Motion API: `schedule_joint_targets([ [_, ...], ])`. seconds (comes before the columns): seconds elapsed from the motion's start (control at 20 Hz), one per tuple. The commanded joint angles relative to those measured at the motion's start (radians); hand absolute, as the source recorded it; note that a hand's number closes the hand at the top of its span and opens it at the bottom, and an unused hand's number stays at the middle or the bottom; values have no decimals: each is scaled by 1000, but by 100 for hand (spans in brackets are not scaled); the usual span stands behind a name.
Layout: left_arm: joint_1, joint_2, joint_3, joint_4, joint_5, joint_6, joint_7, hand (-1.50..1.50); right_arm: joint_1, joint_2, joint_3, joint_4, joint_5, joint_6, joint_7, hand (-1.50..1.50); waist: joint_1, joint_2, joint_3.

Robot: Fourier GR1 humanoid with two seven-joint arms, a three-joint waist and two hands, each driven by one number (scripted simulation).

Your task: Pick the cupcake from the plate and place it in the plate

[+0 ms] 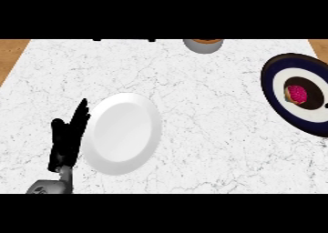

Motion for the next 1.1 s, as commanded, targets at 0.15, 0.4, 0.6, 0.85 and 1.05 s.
schedule_joint_targets([
  [0.15, 0, 9, -2, -26, 1, -16, 16, 0, 49, -48, -23, 44, -41, 190, -104, -150, 13, 4, 1],
  [0.4, 1, -5, -2, 8, -4, -13, -14, 0, 107, -43, -20, 21, -54, 194, -195, -150, 9, 8, 2],
  [0.6, 10, -17, -15, 0, -10, -12, -32, 0, 111, -11, -14, 15, -61, 165, -199, -150, 19, 10, 3],
  [0.85, -13, 8, 10, -13, 9, -33, 27, 0, 94, -11, -9, 15, -63, 112, -157, -150, 15, 6, 1],
  [1.05, -14, 14, 23, -5, 8, -33, 13, 0, 140, 22, 7, 20, -43, 6, -186, -150, 16, 7, 2],
])
